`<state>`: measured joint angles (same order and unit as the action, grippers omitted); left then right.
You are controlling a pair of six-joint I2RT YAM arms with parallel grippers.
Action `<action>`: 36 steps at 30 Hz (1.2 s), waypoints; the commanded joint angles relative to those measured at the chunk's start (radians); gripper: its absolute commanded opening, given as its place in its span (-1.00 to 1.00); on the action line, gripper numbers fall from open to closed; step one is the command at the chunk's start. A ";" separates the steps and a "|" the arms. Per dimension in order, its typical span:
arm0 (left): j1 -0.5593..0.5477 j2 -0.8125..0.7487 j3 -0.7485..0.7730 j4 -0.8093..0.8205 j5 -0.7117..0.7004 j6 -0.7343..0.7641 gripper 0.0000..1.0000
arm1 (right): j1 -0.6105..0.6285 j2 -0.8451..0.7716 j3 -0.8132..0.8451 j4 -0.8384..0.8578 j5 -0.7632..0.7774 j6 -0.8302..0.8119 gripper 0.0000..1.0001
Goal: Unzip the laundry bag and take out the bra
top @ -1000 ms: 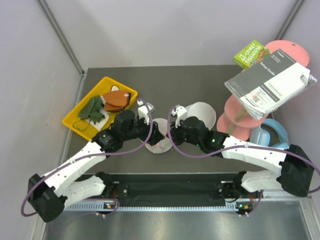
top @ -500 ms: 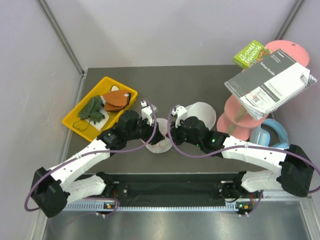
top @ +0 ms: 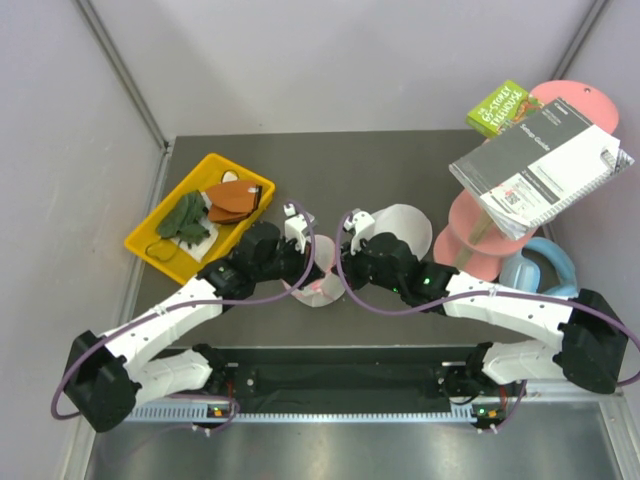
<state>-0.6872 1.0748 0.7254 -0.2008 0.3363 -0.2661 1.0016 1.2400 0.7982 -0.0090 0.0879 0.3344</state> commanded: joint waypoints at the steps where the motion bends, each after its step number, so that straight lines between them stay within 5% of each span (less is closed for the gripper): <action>1: 0.000 -0.013 -0.006 0.028 -0.003 0.010 -1.00 | -0.014 -0.034 -0.007 0.023 0.027 0.002 -1.00; 23: 0.002 -0.105 0.035 -0.121 -0.072 0.044 -1.00 | -0.144 -0.050 -0.034 0.023 -0.065 -0.028 -1.00; 24: 0.000 -0.105 0.040 -0.123 -0.071 0.041 -0.94 | -0.136 -0.050 -0.031 0.024 -0.066 -0.026 -1.00; 29: 0.002 -0.104 0.081 -0.115 -0.063 0.030 0.07 | -0.109 -0.044 -0.021 0.030 -0.083 -0.026 -1.00; 32: 0.000 -0.098 0.095 -0.080 -0.039 0.012 0.27 | -0.089 -0.036 -0.005 0.024 -0.082 -0.017 -1.00; 36: 0.000 -0.076 0.092 -0.009 0.010 -0.013 0.30 | -0.052 -0.027 0.018 0.018 -0.082 -0.008 -1.00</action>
<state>-0.6872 0.9905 0.7815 -0.3046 0.2916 -0.2504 0.9127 1.2121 0.7601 -0.0154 0.0174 0.3180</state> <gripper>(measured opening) 0.646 0.008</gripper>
